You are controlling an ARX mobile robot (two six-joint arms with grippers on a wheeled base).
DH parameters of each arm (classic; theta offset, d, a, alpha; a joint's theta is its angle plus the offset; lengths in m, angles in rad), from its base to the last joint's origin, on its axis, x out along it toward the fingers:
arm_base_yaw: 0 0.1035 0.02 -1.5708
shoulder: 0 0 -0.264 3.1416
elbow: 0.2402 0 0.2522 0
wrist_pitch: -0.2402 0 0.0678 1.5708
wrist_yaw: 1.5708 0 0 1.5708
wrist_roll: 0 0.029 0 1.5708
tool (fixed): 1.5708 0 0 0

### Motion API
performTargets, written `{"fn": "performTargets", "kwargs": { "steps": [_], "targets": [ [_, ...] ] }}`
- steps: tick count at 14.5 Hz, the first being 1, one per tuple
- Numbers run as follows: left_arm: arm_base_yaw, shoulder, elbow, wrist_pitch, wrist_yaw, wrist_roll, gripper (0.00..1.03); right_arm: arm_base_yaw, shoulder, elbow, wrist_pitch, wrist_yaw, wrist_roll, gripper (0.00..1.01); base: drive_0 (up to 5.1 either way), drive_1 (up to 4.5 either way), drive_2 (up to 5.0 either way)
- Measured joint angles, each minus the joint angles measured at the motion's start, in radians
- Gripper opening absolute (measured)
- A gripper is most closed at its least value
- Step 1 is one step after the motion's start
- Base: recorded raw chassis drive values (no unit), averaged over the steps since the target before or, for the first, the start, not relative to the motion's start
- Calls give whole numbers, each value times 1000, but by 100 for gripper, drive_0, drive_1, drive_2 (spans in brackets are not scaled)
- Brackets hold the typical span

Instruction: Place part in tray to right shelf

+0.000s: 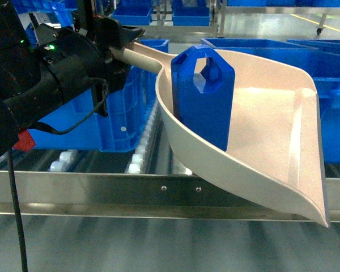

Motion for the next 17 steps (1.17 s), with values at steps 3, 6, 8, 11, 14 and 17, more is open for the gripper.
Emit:
{"fn": "performTargets", "kwargs": {
  "steps": [3, 6, 8, 11, 14, 17],
  "targets": [
    [0, 0, 0, 0, 0, 0, 12, 0, 0, 0, 0, 0, 0, 98, 0, 0, 0],
    [0, 0, 0, 0, 0, 0, 12, 0, 0, 0, 0, 0, 0, 98, 0, 0, 0],
    [0, 0, 0, -4, -3, -1, 12, 0, 0, 0, 0, 0, 0, 98, 0, 0, 0],
    [40, -152, -56, -231, -422, -95, 12, 0, 0, 0, 0, 0, 0, 98, 0, 0, 0],
    [171, -325, 13, -389, -507, -25, 12, 0, 0, 0, 0, 0, 0, 98, 0, 0, 0],
    [254, -327, 117, -569, -653, 70, 12, 0, 0, 0, 0, 0, 0, 98, 0, 0, 0]
  ]
}}
